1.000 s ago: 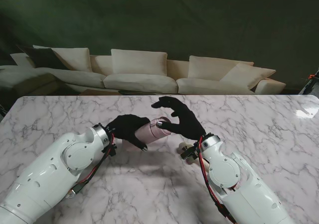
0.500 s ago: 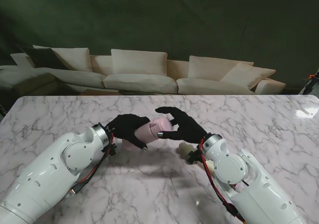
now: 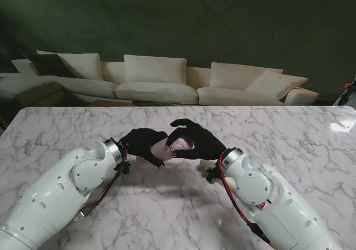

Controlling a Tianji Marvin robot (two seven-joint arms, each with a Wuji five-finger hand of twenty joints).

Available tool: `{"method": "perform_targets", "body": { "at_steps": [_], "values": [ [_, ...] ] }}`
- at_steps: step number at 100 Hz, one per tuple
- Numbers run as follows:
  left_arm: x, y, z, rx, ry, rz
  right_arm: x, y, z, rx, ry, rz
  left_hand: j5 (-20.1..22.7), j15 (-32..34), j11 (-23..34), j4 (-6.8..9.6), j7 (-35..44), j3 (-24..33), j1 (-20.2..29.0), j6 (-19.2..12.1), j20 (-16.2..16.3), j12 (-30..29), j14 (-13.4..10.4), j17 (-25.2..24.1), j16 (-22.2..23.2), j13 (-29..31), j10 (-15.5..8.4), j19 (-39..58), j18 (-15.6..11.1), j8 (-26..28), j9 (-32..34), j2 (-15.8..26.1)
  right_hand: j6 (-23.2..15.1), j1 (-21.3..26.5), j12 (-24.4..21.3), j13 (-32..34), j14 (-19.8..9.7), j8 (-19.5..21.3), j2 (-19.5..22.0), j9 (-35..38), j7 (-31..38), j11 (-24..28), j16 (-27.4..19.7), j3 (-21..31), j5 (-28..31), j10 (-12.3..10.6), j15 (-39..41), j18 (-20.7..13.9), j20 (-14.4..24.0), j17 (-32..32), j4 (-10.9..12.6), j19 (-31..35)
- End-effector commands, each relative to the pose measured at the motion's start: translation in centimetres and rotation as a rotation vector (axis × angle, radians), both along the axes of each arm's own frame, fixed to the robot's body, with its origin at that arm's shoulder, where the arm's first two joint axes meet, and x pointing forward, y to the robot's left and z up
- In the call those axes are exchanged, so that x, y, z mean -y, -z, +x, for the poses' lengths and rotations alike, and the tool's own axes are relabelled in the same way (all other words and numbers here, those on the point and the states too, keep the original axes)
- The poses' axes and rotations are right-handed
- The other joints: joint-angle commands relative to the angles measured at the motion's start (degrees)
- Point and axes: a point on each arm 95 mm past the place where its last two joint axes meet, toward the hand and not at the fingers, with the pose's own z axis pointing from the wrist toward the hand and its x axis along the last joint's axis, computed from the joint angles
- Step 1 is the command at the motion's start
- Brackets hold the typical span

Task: Clean the thermos with cup brush

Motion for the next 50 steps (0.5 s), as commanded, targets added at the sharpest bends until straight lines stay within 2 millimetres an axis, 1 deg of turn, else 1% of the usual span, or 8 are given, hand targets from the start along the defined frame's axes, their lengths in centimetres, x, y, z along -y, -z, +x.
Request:
{"method": "perform_targets", "body": {
  "at_steps": [1, 12, 18, 20, 27, 41, 47, 50],
  "values": [
    [0.18, -0.43, 0.33, 0.0, -0.001, 0.002, -0.08, 0.5, -0.11, -0.013, -0.015, -0.002, 5.24, 9.61, 3.35, 3.4, 8.36, 18.75, 21.38, -11.45, 1.26, 1.8, -6.43, 1.28, 3.09, 4.76, -3.43, 3.37, -7.71, 3.07, 0.76, 19.79, -4.88, -1.63, -0.94, -2.14, -1.43, -1.51, -0.07, -0.79, 2.5, -2.58, -2.35, -1.95, 2.83, -3.34, -3.92, 1.05, 0.92, -3.78, -1.53, -2.92],
    [0.24, -0.39, 0.35, -0.003, -0.001, 0.002, -0.33, 0.61, -0.15, -0.013, -0.042, 0.008, 5.3, 9.62, 3.39, 3.4, 8.39, 18.77, 21.43, -11.48, 1.27, 1.83, -6.38, 1.26, 3.1, 4.74, -3.33, 3.39, -7.71, 3.08, 0.82, 19.78, -5.33, -2.71, -1.38, -2.84, -1.68, -3.24, 0.54, 1.32, 1.24, -4.32, -4.69, -5.04, 4.38, -5.55, -8.49, 2.24, -0.23, -6.34, -0.62, -6.68],
    [0.25, -0.38, 0.37, -0.003, -0.001, 0.001, -0.48, 0.73, -0.18, -0.02, -0.052, 0.028, 5.28, 9.67, 3.36, 3.41, 8.37, 18.81, 21.52, -11.42, 1.26, 1.81, -6.39, 1.25, 3.12, 4.77, -3.39, 3.38, -7.74, 3.08, 0.75, 19.78, -3.99, -5.82, -1.52, -3.59, -1.52, -1.35, 1.45, 1.35, -5.41, -5.54, -6.11, -4.87, 2.4, -5.67, -10.98, 2.82, -1.76, -7.61, 4.75, -9.2],
    [0.25, -0.38, 0.37, -0.003, -0.001, 0.001, -0.53, 0.76, -0.16, -0.019, -0.055, 0.038, 5.26, 9.67, 3.37, 3.39, 8.36, 18.78, 21.48, -11.44, 1.26, 1.82, -6.4, 1.25, 3.12, 4.77, -3.39, 3.39, -7.75, 3.07, 0.78, 19.78, -3.81, -6.52, -1.55, -4.02, -1.55, -0.63, 1.65, 1.3, -6.47, -5.68, -6.35, -5.21, 1.66, -5.82, -11.48, 2.78, -2.07, -8.17, 5.57, -9.77],
    [0.2, -0.4, 0.39, -0.003, -0.001, 0.002, -0.61, 0.75, -0.16, -0.014, -0.053, 0.065, 5.26, 9.66, 3.37, 3.38, 8.35, 18.76, 21.45, -11.41, 1.25, 1.82, -6.37, 1.26, 3.12, 4.71, -3.35, 3.39, -7.79, 3.08, 0.78, 19.8, -3.86, -7.3, -1.92, -6.02, -1.73, 0.01, 2.61, 1.31, -9.37, -6.64, -7.72, -9.81, -1.47, -5.97, -14.08, 2.12, -4.0, -11.28, 5.84, -13.4],
    [0.02, -0.48, 0.4, 0.002, -0.002, 0.002, -0.44, 0.42, -0.12, 0.035, -0.015, 0.121, 5.21, 9.68, 3.37, 3.38, 8.33, 18.74, 21.38, -11.42, 1.25, 1.82, -6.42, 1.21, 3.13, 4.73, -3.37, 3.38, -7.72, 3.08, 0.75, 19.91, -3.71, -8.76, -2.54, -8.01, -3.18, -1.16, 3.6, 3.37, -12.27, -8.2, -9.45, -13.25, -6.87, -11.05, -17.05, 1.02, -6.29, -15.03, 6.69, -17.78],
    [-0.05, -0.51, 0.4, 0.005, -0.003, 0.003, -0.21, 0.2, -0.13, 0.051, 0.004, 0.134, 5.26, 9.67, 3.37, 3.39, 8.35, 18.75, 21.46, -11.43, 1.24, 1.82, -6.41, 1.21, 3.12, 4.69, -3.35, 3.38, -7.73, 3.09, 0.75, 19.81, -3.69, -9.19, -2.75, -8.18, -3.16, -2.16, 3.92, 3.1, -14.24, -8.79, -9.71, -13.54, -10.86, -10.94, -17.48, 0.91, -6.49, -15.16, 6.85, -18.15],
    [-0.08, -0.53, 0.41, 0.006, -0.003, 0.002, -0.09, 0.08, -0.15, 0.057, 0.017, 0.14, 5.28, 9.66, 3.37, 3.38, 8.36, 18.72, 21.42, -11.45, 1.24, 1.81, -6.43, 1.21, 3.12, 4.66, -3.38, 3.38, -7.73, 3.1, 0.75, 19.78, -2.39, -9.56, -2.88, -8.39, -2.82, -2.78, 4.18, 2.21, -15.49, -9.23, -9.83, -13.69, -13.84, -9.89, -17.71, 0.9, -6.52, -15.06, 6.91, -18.18]
  ]
}}
